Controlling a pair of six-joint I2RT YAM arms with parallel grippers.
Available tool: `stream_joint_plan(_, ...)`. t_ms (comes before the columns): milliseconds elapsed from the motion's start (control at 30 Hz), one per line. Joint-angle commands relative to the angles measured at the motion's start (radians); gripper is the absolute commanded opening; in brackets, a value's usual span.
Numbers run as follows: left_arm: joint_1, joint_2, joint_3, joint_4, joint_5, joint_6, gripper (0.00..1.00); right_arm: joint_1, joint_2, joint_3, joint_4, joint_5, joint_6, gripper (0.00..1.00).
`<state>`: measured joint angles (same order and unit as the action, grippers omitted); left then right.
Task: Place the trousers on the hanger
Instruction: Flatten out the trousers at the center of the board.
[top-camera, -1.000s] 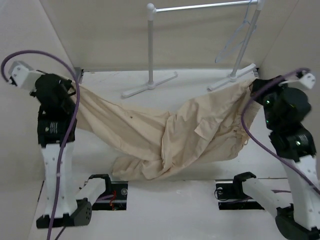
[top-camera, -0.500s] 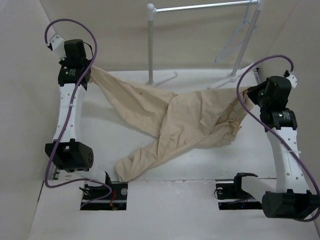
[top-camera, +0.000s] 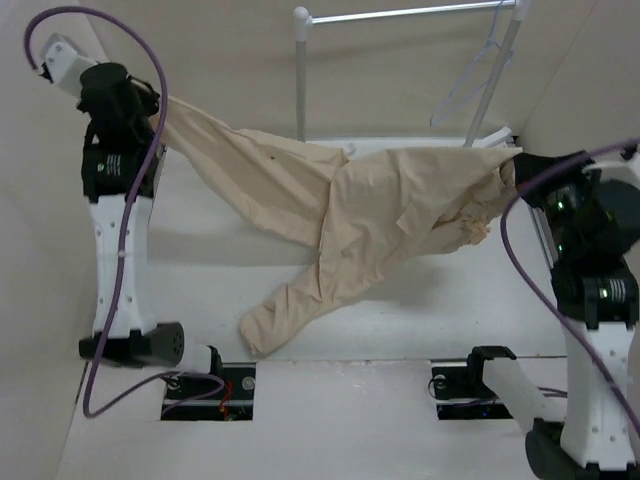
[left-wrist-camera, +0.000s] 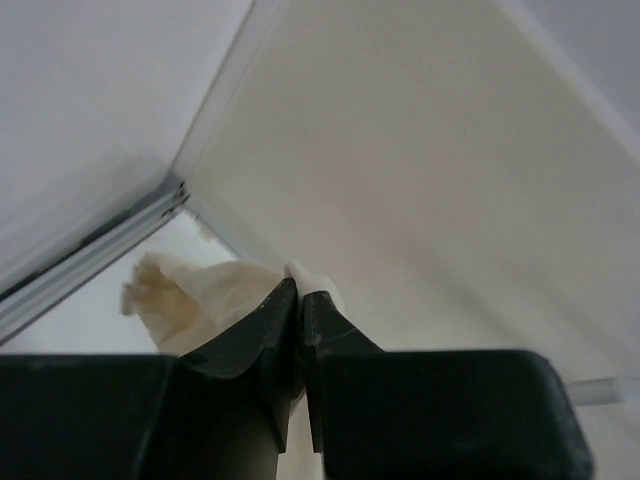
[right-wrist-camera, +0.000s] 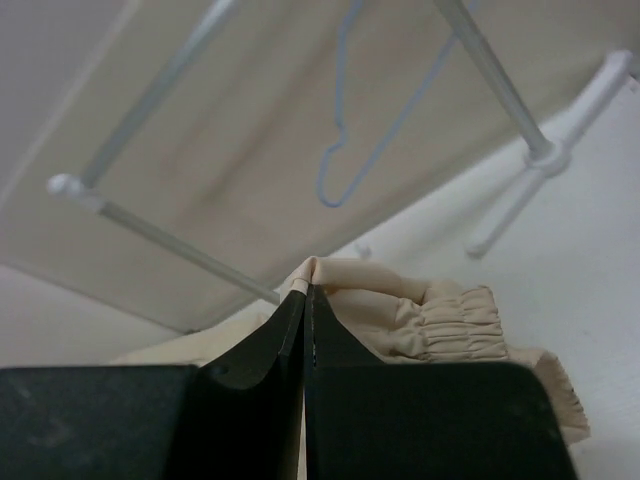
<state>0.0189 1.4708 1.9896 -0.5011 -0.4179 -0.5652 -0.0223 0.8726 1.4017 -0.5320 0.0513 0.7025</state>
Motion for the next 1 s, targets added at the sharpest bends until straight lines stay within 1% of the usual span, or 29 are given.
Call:
stream_joint_plan(0, 0.013, -0.199, -0.105, 0.145, -0.012, 0.022, 0.06, 0.031, -0.157, -0.074, 0.052, 0.014, -0.014, 0.06)
stream_joint_plan(33, 0.020, -0.255, -0.220, 0.174, -0.018, 0.022, 0.06, 0.040, -0.202, -0.139, 0.037, 0.025, -0.009, 0.06)
stream_joint_plan(100, 0.048, -0.386, -0.522, 0.255, -0.035, -0.004, 0.07, 0.058, -0.286, -0.283, -0.008, 0.032, 0.012, 0.05)
stream_joint_plan(167, 0.091, -0.492, -0.796, 0.283, -0.065, -0.048, 0.07, 0.063, -0.395, -0.459, -0.100, 0.022, 0.076, 0.04)
stream_joint_plan(200, 0.121, -0.527, -0.899, 0.268, -0.076, -0.083, 0.07, 0.058, -0.441, -0.531, -0.162, 0.016, 0.104, 0.04)
stream_joint_plan(267, 0.209, -0.558, -1.047, 0.208, -0.056, -0.151, 0.08, 0.011, -0.498, -0.631, -0.279, 0.009, 0.140, 0.03)
stream_joint_plan(333, 0.250, -0.550, -1.106, 0.188, -0.033, -0.189, 0.08, -0.017, -0.503, -0.676, -0.332, -0.007, 0.155, 0.03)
stream_joint_plan(400, 0.258, -0.489, -1.077, 0.173, -0.021, -0.205, 0.08, -0.018, -0.460, -0.681, -0.319, 0.002, 0.161, 0.03)
stream_joint_plan(467, 0.246, -0.419, -0.988, 0.139, 0.014, -0.213, 0.07, -0.018, -0.400, -0.652, -0.278, 0.013, 0.143, 0.03)
stream_joint_plan(567, 0.214, -0.383, -0.852, 0.102, 0.048, -0.217, 0.05, -0.015, -0.330, -0.542, -0.226, 0.048, 0.097, 0.03)
stream_joint_plan(633, 0.175, -0.394, -0.749, 0.058, 0.036, -0.205, 0.05, -0.002, -0.299, -0.444, -0.217, 0.091, 0.063, 0.03)
stream_joint_plan(800, 0.137, -0.487, -0.566, -0.088, -0.039, -0.167, 0.05, 0.026, -0.299, -0.236, -0.237, 0.183, 0.006, 0.03)
stream_joint_plan(900, 0.100, -0.530, -0.502, -0.152, -0.171, -0.136, 0.05, 0.014, -0.281, -0.153, -0.220, 0.242, -0.014, 0.04)
stream_joint_plan(967, 0.074, -0.500, -0.479, -0.136, -0.254, -0.079, 0.06, 0.003, -0.209, -0.141, -0.140, 0.260, -0.020, 0.05)
